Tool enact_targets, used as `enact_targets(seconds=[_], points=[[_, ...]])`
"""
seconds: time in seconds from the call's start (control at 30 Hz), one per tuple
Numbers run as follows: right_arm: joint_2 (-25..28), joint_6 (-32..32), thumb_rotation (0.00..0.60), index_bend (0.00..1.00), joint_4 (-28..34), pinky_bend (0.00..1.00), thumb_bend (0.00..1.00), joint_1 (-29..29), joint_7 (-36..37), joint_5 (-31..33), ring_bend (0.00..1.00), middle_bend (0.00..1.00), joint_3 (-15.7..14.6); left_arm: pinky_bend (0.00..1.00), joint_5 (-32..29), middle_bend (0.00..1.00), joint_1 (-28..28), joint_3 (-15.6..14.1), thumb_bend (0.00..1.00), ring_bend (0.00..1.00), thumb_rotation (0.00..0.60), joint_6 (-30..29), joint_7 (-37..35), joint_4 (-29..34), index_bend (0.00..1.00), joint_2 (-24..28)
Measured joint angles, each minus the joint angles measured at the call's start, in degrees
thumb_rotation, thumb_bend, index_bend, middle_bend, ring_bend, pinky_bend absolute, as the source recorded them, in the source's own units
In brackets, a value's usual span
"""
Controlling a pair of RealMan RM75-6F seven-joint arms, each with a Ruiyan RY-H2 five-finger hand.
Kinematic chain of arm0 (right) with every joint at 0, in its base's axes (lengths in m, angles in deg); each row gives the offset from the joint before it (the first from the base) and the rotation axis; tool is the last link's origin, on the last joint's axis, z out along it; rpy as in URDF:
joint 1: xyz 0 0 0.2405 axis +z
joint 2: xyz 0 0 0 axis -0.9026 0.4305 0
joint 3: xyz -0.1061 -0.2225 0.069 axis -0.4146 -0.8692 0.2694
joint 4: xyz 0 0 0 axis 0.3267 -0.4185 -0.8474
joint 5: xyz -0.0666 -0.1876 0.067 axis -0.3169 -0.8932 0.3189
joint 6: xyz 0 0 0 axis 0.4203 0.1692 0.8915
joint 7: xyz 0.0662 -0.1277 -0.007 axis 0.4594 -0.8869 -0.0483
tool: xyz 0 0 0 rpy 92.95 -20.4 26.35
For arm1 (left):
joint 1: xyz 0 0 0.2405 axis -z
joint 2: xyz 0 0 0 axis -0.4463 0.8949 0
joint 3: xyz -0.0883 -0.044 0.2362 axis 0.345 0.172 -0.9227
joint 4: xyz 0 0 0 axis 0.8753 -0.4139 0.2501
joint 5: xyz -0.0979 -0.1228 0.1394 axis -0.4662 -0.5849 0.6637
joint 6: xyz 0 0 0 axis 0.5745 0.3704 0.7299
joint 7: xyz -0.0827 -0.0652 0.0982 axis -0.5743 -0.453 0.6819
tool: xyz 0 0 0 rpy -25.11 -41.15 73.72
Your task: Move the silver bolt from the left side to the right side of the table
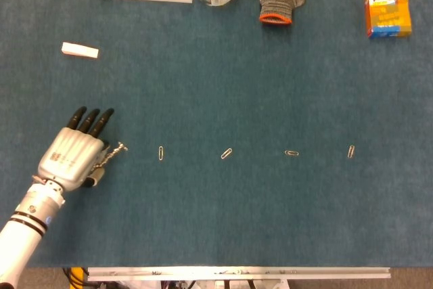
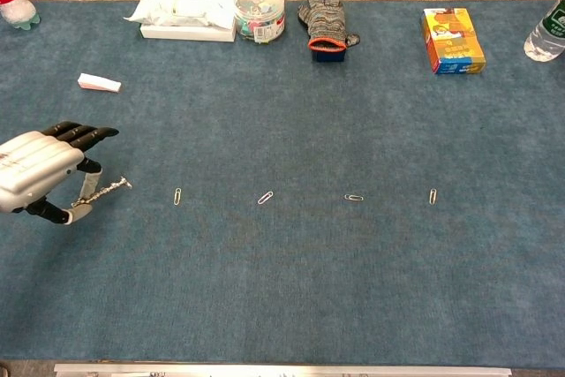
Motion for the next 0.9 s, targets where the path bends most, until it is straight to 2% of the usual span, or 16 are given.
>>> enact_targets(seconds=[0.33, 0.67, 0.9], points=[[0.67, 2.35, 0.6, 0.15, -0.18, 0.36, 0.21, -0.95, 2.29, -0.9, 0.06, 0.02, 0.0, 0.02, -4.2, 0.0, 3.57, 3.7, 0.34, 0.0, 0.6, 1.98, 3.33, 3.06, 0.63, -0.78], [1.4, 4.47, 0.6, 0.15, -0.82, 0.36, 0.21, -2.0, 5.06, -1.55, 0.06, 0.02, 0.03, 0.02, -11.45, 0.0, 8.77, 8.08, 0.34, 0.0, 0.6, 3.49, 7.83, 3.95, 0.64, -4.57], [1.67, 6.57, 0.6, 0.15, -1.33, 0.36, 0.21, -3.12, 6.67, -1.76, 0.06, 0.02, 0.1, 0.02, -13.92, 0.0, 11.99, 10.34, 0.34, 0.0, 0.6, 3.84, 8.76, 3.56, 0.64, -7.09]])
